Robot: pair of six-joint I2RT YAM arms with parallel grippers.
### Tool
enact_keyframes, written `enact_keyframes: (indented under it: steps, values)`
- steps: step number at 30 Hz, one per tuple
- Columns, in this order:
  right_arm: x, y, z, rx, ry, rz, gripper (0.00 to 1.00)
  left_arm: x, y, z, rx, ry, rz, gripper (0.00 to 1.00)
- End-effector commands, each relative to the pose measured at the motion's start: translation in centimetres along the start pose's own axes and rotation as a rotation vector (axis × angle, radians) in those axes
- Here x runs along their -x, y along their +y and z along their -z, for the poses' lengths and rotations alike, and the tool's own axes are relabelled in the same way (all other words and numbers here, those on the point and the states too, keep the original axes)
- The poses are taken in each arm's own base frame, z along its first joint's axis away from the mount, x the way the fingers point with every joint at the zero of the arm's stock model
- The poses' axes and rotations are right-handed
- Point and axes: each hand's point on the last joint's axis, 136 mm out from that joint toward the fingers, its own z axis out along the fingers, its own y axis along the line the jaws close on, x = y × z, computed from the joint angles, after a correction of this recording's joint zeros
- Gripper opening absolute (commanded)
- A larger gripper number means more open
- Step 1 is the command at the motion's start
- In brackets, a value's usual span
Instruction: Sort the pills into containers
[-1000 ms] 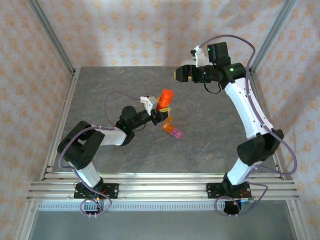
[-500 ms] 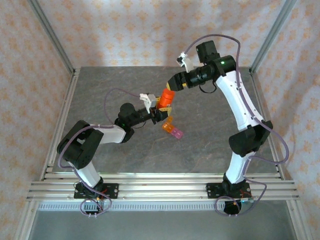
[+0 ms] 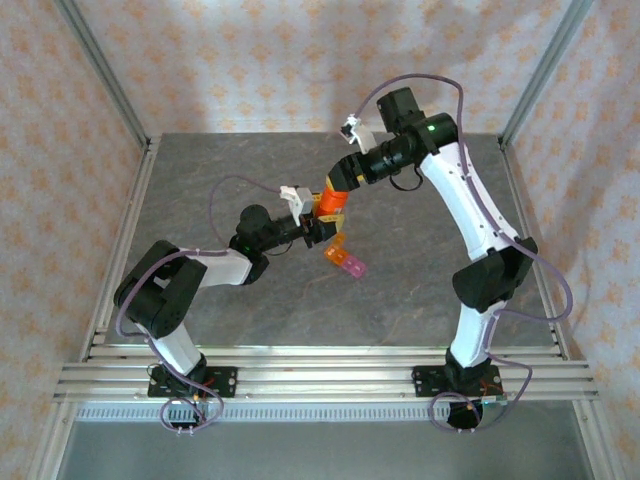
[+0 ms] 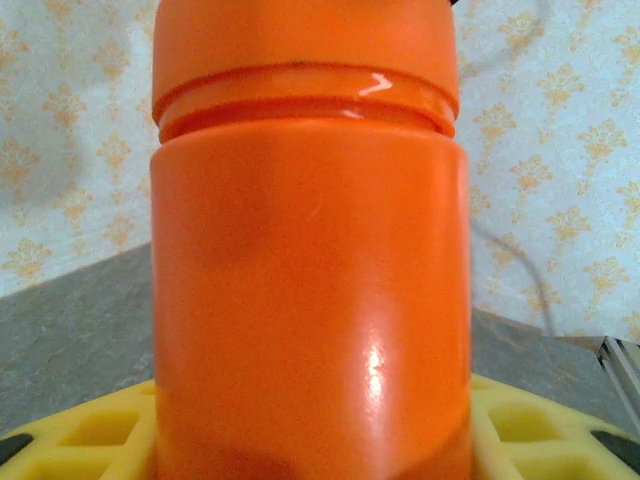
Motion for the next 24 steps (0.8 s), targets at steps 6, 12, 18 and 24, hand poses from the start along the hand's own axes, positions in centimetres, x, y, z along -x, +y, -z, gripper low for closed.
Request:
enact_keyframes:
  steps: [6,12,18,24]
  values:
    - [-1.0,-0.2,-0.7,-0.002,0.042,-0.010,0.59,2.4,-0.2,-0.2,-0.022,-0.062,-0.036,0.00]
    - [-1.4,-0.1,-0.9,0.008,0.050,-0.019,0.45,2.5,-0.2,-0.3,-0.022,-0.064,-0.036,0.00]
    - [-1.6,-0.4,-1.4,0.007,0.040,-0.062,0.41,2.7,-0.1,-0.2,-0.012,-0.070,-0.039,0.00]
    - [-1.7,-2.4,-2.5,-0.074,-0.024,-0.221,0.40,2.7,0.6,0.2,0.053,-0.078,-0.070,0.00]
